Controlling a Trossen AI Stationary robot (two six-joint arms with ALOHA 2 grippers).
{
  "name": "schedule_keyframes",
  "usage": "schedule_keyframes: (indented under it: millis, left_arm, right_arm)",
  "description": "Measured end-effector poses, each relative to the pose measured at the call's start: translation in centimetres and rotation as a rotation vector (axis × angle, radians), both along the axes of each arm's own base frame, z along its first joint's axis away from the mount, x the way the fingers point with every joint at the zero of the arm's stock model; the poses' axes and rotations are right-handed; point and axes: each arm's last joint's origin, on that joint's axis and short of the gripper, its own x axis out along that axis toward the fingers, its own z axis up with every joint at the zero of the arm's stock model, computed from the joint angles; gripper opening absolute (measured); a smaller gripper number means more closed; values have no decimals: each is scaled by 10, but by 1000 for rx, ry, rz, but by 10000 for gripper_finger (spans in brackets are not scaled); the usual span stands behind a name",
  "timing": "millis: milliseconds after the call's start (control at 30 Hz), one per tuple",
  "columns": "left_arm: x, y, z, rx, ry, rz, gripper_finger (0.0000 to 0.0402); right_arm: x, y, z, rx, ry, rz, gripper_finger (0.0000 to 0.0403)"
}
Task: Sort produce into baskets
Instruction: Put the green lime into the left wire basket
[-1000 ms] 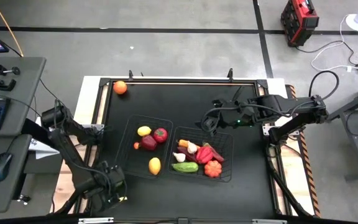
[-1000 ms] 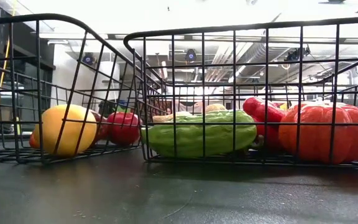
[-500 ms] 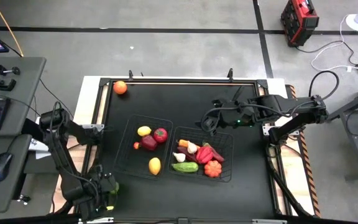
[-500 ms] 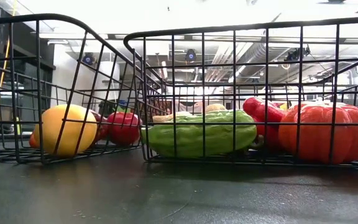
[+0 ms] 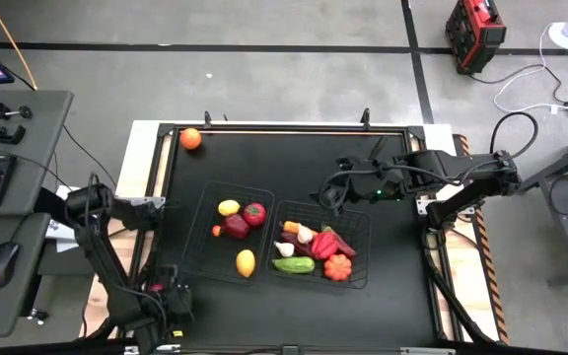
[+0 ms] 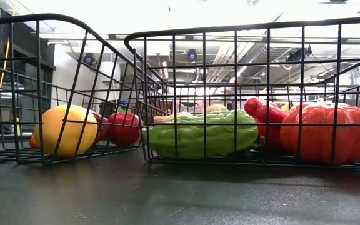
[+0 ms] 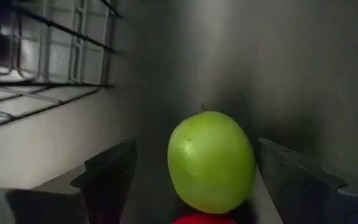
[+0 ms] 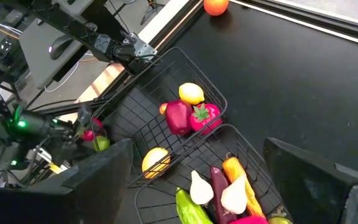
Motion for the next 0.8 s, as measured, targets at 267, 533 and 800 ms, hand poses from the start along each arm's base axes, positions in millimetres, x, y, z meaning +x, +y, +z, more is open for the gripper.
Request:
schedule_keyframes:
  millis: [267, 533, 800]
  left_arm:
    - [1, -12, -22, -37, 68, 37, 317]
    - [1, -13, -23, -52, 42, 93, 290]
    - [5, -12, -22, -52, -68, 148, 173]
  right_arm:
    - [0, 0, 0, 0, 1, 0, 353]
    - [6, 2, -5, -6, 18, 2, 353]
    - [6, 3, -5, -5, 20, 9, 353]
